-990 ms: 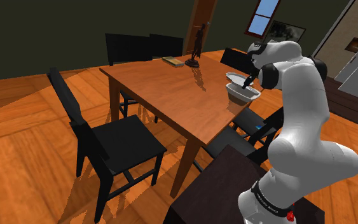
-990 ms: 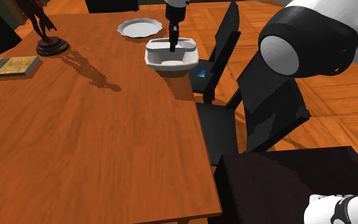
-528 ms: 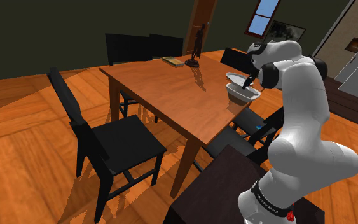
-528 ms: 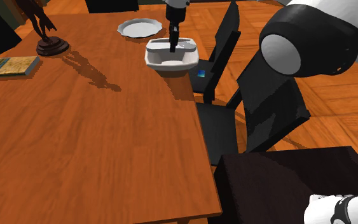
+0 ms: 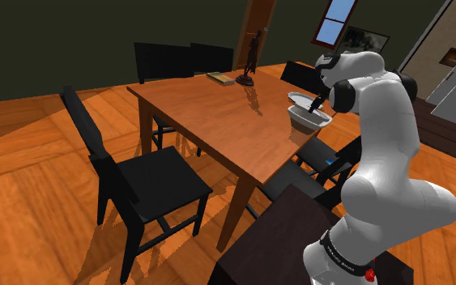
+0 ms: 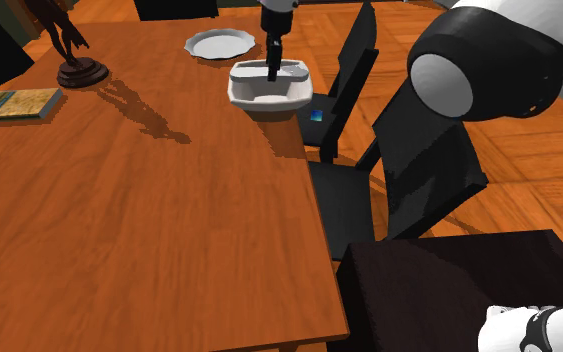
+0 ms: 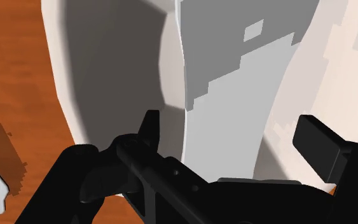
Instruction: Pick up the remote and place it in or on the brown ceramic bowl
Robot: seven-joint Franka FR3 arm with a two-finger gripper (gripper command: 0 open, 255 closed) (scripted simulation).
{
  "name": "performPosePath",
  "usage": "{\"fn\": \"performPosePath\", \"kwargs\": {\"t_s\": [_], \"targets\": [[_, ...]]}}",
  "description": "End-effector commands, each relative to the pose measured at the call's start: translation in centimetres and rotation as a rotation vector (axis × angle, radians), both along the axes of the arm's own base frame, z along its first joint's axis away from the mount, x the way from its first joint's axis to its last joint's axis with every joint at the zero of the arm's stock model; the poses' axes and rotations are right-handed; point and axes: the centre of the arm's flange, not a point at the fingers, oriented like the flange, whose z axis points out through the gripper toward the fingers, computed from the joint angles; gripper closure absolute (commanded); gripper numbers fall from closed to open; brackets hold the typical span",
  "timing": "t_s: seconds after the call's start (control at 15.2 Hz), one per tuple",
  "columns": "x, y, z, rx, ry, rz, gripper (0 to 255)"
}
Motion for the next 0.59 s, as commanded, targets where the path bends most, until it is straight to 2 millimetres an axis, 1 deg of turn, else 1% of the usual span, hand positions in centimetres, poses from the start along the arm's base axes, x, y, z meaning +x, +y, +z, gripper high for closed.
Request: {"fn": "performPosePath", "kwargs": {"t_s": [0.0,0.13,0.53], "targets": [[-0.4,0.1,2.1,0.0,0.0,0.0,0],[-0.7,0.1,4.4,0.0,0.0,0.0,0],[-0.7,0.1,4.4,0.0,0.0,0.0,0]]}}
